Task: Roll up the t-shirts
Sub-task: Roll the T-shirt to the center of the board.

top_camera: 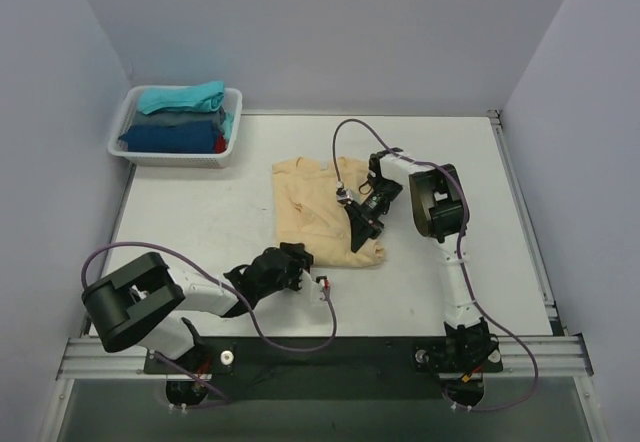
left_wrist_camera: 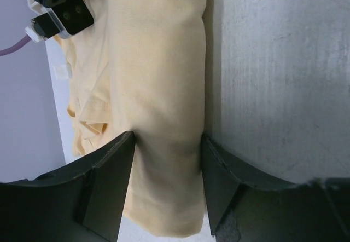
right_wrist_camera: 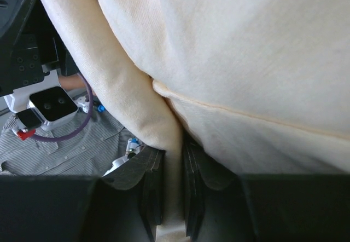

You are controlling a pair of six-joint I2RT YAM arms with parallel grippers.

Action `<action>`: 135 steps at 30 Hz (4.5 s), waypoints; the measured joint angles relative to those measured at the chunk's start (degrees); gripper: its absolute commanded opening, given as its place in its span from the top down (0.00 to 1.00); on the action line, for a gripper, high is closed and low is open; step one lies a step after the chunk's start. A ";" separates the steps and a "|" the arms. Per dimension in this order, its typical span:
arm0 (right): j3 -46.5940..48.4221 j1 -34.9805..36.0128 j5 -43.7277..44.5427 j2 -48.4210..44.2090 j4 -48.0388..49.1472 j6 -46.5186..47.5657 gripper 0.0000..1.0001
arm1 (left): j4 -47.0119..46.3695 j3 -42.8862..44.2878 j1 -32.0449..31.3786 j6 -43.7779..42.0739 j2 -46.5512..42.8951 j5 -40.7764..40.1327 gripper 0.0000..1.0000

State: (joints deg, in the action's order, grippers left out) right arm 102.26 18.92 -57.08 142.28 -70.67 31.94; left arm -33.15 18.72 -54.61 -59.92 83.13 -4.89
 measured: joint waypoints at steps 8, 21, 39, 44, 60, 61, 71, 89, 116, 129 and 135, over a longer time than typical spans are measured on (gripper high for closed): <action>0.09 -0.22 -0.50 0.09 -0.13 0.13 0.88 | 0.61 1.57 -0.13 -0.42 3.58 -0.87 0.95; -19.65 -9.94 2.38 -34.77 15.87 4.22 0.00 | 33.77 20.50 10.27 12.15 1.62 15.76 1.00; -77.44 21.44 30.86 -85.94 69.77 19.98 0.00 | 47.60 24.35 14.27 17.75 2.12 29.57 1.00; -77.75 23.63 33.51 -83.45 77.15 23.08 0.00 | 50.47 26.36 14.51 17.68 3.52 31.67 1.00; -78.09 23.93 33.05 -68.81 86.99 28.33 0.44 | 55.19 30.95 17.11 18.78 6.71 36.48 1.00; -77.40 23.93 33.27 -67.67 87.43 28.17 0.50 | 55.36 31.04 17.22 18.75 6.82 36.54 1.00; -68.00 20.52 29.64 -63.87 76.76 27.78 0.83 | 63.34 37.20 21.00 17.92 10.58 42.23 1.00; -30.91 6.69 7.28 -36.79 31.01 20.65 0.83 | 96.35 65.31 30.95 14.95 35.41 63.23 1.00; 10.56 1.20 -3.96 2.69 -4.02 16.94 0.84 | 112.02 84.91 37.64 4.17 57.05 67.93 0.75; 13.75 2.93 -2.16 2.93 -3.80 17.70 0.85 | 108.15 81.29 40.44 3.91 34.69 55.69 0.55; 15.56 2.93 -0.81 4.24 -4.94 15.91 0.86 | 75.28 49.59 28.50 9.33 1.29 38.73 0.21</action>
State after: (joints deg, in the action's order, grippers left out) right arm 117.82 21.85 -57.89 146.52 -75.61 47.86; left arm 42.13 68.31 -26.11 -50.59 84.42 33.85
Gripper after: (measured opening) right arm 0.193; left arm 0.651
